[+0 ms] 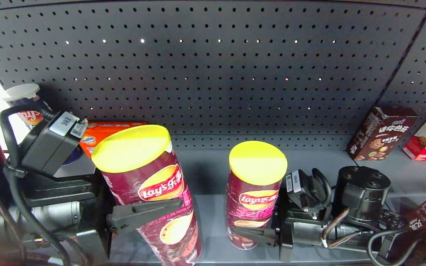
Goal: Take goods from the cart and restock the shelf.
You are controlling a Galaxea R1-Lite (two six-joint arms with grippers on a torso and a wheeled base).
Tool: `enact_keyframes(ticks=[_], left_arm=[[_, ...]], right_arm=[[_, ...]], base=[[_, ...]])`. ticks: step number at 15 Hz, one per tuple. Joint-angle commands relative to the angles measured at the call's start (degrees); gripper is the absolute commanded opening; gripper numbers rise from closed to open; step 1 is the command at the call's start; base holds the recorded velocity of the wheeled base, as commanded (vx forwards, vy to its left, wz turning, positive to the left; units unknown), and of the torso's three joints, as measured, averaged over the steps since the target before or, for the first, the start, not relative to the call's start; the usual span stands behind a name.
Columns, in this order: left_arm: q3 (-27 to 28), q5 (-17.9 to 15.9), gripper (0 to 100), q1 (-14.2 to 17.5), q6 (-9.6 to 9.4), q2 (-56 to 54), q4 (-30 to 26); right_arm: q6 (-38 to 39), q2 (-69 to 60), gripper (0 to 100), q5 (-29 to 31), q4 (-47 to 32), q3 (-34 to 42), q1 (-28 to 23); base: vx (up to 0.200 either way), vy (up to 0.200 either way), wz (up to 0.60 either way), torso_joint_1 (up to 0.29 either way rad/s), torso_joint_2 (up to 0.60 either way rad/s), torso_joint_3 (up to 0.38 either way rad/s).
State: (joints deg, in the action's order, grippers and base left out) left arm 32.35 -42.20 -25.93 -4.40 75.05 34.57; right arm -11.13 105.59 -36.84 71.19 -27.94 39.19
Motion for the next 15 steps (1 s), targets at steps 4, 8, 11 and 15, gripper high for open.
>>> enact_keyframes(ticks=[4, 8, 11, 15], left_arm=[[-0.10, 0.02, 0, -0.09, 0.01, 0.01, -0.03], [-0.19, 0.02, 0, -0.09, 0.01, 0.01, -0.03], [-0.27, 0.02, 0, -0.09, 0.01, 0.01, -0.03], [-0.54, 0.02, 0, -0.09, 0.01, -0.16, -0.03]], right_arm=[[-0.30, 0.05, 100, 0.80, 0.53, 0.34, -0.70], [-0.21, -7.07, 100, 2.83, 0.44, 3.60, -0.87], [-0.21, -15.95, 100, 3.44, -0.18, 7.29, -0.87], [-0.21, -29.48, 100, 8.80, -1.58, 11.59, -1.05]], base=[[0.000, 0.000, 0.00, 0.000, 0.00, 0.000], [0.000, 0.000, 0.00, 0.000, 0.00, 0.000], [0.000, 0.000, 0.00, 0.000, 0.00, 0.000], [0.000, 0.000, 0.00, 0.000, 0.00, 0.000]])
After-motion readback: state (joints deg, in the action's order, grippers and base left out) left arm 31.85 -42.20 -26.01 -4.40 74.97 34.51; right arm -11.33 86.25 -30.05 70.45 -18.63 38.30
